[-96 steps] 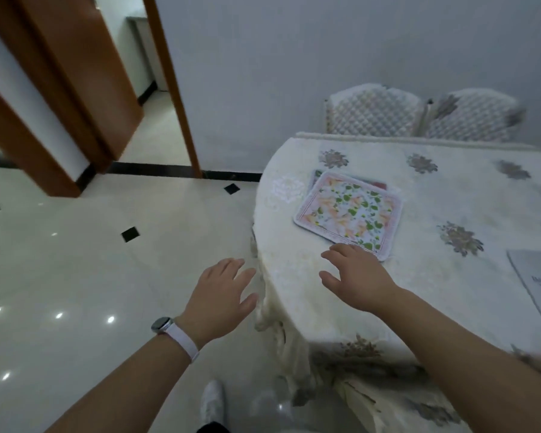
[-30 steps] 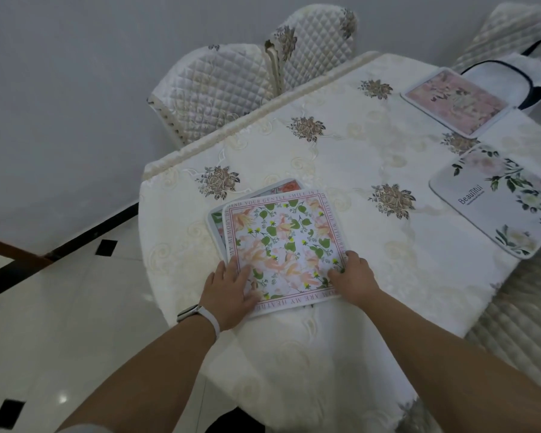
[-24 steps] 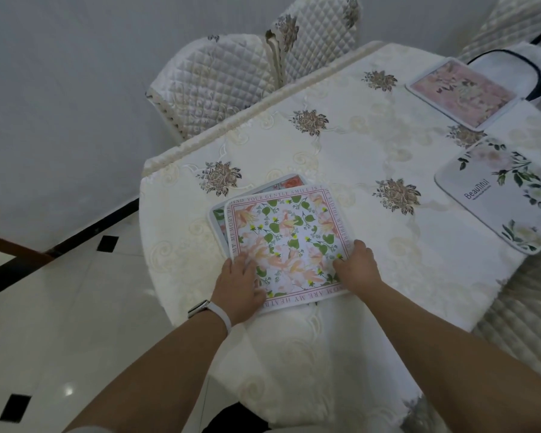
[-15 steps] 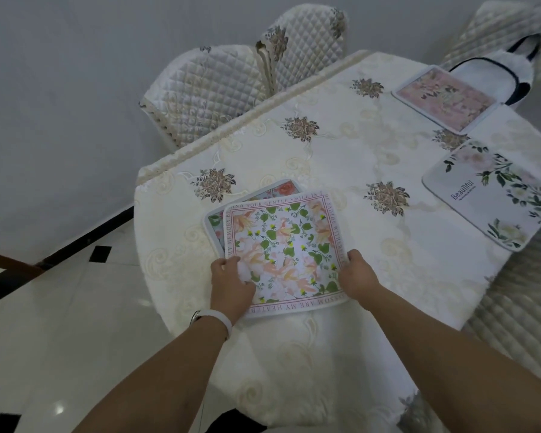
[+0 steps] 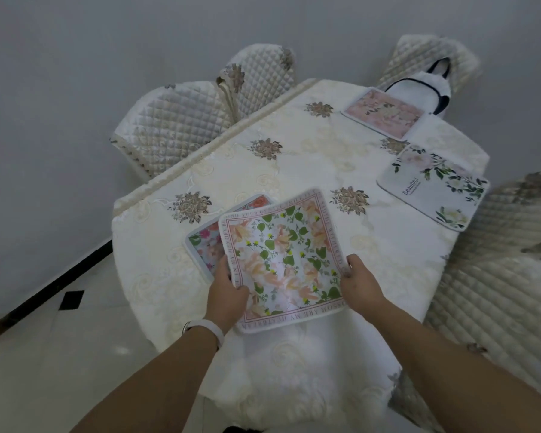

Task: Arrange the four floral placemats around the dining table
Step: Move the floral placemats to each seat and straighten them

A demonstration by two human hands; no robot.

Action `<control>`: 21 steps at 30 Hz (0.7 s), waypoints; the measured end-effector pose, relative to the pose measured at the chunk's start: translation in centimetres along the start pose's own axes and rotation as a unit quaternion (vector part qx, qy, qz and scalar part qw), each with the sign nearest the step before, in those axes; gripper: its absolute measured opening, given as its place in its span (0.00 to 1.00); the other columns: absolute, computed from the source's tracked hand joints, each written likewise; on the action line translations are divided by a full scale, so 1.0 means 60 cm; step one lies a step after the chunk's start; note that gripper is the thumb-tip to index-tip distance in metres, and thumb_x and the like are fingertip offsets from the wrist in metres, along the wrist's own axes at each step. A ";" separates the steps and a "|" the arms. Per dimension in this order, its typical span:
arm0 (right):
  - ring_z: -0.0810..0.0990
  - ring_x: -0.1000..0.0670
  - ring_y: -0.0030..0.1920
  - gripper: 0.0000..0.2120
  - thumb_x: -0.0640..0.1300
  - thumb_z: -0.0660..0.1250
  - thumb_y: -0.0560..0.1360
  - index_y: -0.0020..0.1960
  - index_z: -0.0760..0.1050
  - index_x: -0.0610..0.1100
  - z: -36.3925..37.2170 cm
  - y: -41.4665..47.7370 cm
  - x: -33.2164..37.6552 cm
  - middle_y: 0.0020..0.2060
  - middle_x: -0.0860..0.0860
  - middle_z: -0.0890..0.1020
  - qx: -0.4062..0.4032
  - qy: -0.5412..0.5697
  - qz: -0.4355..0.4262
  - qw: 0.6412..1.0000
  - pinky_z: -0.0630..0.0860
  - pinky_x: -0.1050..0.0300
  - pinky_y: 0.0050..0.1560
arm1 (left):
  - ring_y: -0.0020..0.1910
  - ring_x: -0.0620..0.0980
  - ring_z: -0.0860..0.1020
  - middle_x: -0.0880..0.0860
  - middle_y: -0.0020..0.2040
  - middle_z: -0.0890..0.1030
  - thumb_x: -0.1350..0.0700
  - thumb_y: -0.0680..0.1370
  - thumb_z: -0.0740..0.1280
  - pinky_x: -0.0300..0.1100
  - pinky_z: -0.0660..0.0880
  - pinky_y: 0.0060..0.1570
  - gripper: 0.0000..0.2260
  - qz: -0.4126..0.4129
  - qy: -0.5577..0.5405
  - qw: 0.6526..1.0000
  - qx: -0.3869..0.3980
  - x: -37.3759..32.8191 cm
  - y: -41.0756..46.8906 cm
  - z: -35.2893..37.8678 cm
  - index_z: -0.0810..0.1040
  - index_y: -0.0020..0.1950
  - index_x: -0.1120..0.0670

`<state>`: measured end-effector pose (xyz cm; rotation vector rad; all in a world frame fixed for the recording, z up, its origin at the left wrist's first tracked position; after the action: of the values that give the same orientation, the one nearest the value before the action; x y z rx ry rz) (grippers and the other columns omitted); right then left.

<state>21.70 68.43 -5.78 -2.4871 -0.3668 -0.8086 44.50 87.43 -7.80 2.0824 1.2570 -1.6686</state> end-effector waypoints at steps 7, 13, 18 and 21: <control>0.73 0.45 0.34 0.03 0.36 0.54 0.77 0.49 0.64 0.40 -0.080 -0.079 -0.055 0.39 0.45 0.76 -0.078 0.067 0.045 0.994 0.67 0.54 0.31 | 0.52 0.45 0.80 0.45 0.57 0.79 0.67 0.75 0.65 0.46 0.79 0.49 0.31 0.054 -0.046 0.995 0.074 -0.042 -0.009 0.063 0.63 0.70 0.41; 0.80 0.46 0.41 0.08 0.37 0.56 0.78 0.54 0.69 0.44 -0.138 -0.175 -0.139 0.45 0.48 0.80 -0.155 0.130 0.106 0.974 0.75 0.52 0.37 | 0.50 0.46 0.80 0.45 0.54 0.79 0.69 0.77 0.63 0.45 0.80 0.44 0.28 0.055 -0.086 0.982 0.159 -0.076 -0.035 0.160 0.65 0.71 0.45; 0.80 0.54 0.47 0.15 0.36 0.58 0.76 0.57 0.71 0.52 -0.183 -0.260 -0.215 0.48 0.58 0.80 -0.216 0.179 0.136 0.950 0.78 0.54 0.40 | 0.46 0.51 0.81 0.50 0.50 0.81 0.66 0.77 0.64 0.45 0.80 0.43 0.16 0.067 -0.074 0.977 0.190 -0.105 -0.088 0.236 0.74 0.61 0.50; 0.80 0.53 0.46 0.13 0.36 0.59 0.76 0.56 0.71 0.52 -0.217 -0.288 -0.257 0.47 0.57 0.80 -0.235 0.207 0.150 0.938 0.79 0.54 0.40 | 0.47 0.55 0.80 0.52 0.49 0.81 0.64 0.78 0.64 0.49 0.79 0.44 0.11 0.071 -0.064 0.975 0.202 -0.125 -0.127 0.268 0.75 0.53 0.49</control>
<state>-3.44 74.48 0.40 -2.5934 0.3916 -1.3730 27.65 78.66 -4.26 2.1684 0.7579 -2.0878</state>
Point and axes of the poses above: each hand's wrist, its own y-axis towards the middle knuckle, its own z-axis out of the palm, x = y × z, the point moved 8 cm from there along y, towards the middle knuckle
